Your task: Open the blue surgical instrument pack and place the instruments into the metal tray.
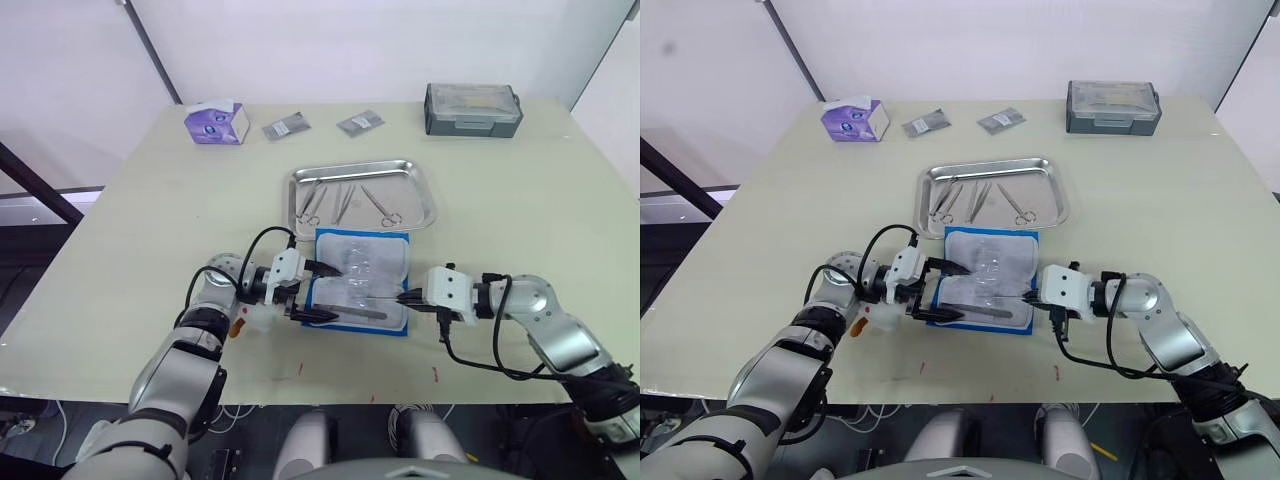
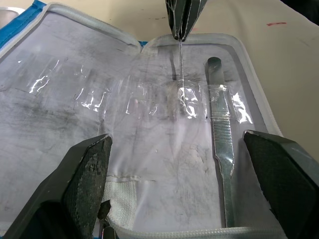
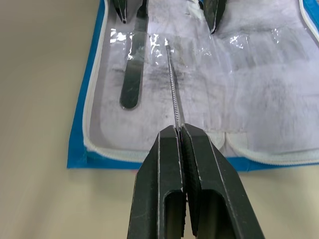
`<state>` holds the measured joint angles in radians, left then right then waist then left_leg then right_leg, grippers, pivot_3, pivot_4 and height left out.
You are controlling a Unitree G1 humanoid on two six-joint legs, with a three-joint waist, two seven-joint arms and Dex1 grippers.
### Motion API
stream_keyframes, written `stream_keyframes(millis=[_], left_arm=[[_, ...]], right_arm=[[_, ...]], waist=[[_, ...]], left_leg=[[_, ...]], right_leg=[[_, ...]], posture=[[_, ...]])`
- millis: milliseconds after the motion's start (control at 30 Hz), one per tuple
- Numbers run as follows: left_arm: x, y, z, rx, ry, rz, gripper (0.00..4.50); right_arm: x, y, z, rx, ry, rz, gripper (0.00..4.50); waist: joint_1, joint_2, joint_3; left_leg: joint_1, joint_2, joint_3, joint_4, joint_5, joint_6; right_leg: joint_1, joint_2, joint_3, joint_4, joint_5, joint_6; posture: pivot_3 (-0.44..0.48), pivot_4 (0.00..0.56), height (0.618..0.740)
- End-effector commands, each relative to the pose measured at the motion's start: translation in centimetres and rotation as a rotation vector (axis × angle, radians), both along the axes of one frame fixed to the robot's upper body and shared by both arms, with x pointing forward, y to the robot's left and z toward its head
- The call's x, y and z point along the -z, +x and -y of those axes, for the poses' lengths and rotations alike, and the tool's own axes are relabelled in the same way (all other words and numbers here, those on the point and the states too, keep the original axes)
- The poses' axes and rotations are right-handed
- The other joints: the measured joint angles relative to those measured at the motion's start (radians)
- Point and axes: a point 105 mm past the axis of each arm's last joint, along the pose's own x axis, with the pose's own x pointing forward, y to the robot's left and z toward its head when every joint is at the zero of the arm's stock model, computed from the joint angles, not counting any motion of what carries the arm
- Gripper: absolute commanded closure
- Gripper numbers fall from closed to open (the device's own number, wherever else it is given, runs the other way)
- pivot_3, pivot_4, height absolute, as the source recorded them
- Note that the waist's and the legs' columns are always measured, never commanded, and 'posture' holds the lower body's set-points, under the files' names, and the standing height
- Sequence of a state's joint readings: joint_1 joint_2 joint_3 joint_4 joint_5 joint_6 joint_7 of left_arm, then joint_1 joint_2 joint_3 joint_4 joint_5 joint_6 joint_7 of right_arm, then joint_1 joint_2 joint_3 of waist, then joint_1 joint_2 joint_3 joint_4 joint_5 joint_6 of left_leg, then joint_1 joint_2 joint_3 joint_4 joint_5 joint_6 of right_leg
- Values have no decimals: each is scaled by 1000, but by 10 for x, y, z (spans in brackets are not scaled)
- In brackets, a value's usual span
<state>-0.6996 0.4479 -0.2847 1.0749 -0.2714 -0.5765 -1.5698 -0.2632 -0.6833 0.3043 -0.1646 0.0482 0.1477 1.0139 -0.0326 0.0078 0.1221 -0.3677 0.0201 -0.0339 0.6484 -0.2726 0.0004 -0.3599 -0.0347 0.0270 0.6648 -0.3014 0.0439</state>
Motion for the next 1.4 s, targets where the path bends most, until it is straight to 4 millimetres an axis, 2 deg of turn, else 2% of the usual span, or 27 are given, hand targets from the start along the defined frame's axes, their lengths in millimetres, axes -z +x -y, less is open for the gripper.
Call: stream_keyframes(millis=[33, 467, 567, 700, 867, 933, 1167, 1300, 1400], left_arm=[[49, -36, -5, 75, 130, -207, 0], [50, -36, -3, 74, 121, -211, 0], [50, -36, -3, 74, 122, -212, 0], [50, -37, -4, 75, 125, -213, 0], [50, -36, -2, 77, 123, -212, 0], [50, -36, -2, 76, 123, -212, 0], [50, -36, -3, 68, 117, -208, 0], [50, -36, -5, 62, 114, -207, 0], [50, -36, -5, 60, 112, -207, 0]], right_arm=[[-17, -2, 14, 17, 5, 46, 4470], [-34, -12, 54, 83, -36, 55, 4470], [-43, -12, 65, 139, 7, 42, 4470], [-56, -3, 67, 251, 146, 9, 4470], [-82, 23, 49, 426, 398, -26, 4470], [-87, 31, 41, 470, 434, -34, 4470], [-93, 67, 8, 629, 541, -100, 4470], [-92, 90, -5, 708, 530, -92, 4470], [-90, 99, -7, 749, 523, -100, 4470]], waist=[[1, 0, 0], [5, 1, 0], [7, 1, 0], [11, 1, 0], [10, 2, 0], [13, 2, 0], [18, 5, -1], [17, 7, -1], [18, 10, -3]], left_leg=[[0, 0, 0, 0, 0, 0], [-1, 0, 0, 0, -1, 1], [-1, 0, 0, 0, -1, 1], [-1, 0, 1, 0, -1, 1], [-1, 1, 1, -1, -1, 1], [-1, 1, 0, -1, -1, 1], [-2, 0, 0, -1, -2, 3], [-2, 0, 0, -1, -2, 3], [-2, 0, 0, -1, -2, 4]], right_leg=[[0, 0, 0, 0, 0, 0], [0, 0, 0, -2, 0, 1], [0, 0, 0, -2, 0, 1], [0, 0, 0, -2, 0, 0], [0, 0, 1, -2, 1, -2], [0, 0, 0, -2, 1, -2], [-1, 0, 0, -2, 1, -3], [-1, 0, 0, -2, 1, -3], [-1, 0, 0, -2, 1, -3]], posture=[[0, 150, 734], [0, 150, 734], [0, 150, 734], [0, 150, 734], [0, 150, 734], [0, 150, 734], [0, 150, 734], [0, 150, 734], [0, 150, 734]])
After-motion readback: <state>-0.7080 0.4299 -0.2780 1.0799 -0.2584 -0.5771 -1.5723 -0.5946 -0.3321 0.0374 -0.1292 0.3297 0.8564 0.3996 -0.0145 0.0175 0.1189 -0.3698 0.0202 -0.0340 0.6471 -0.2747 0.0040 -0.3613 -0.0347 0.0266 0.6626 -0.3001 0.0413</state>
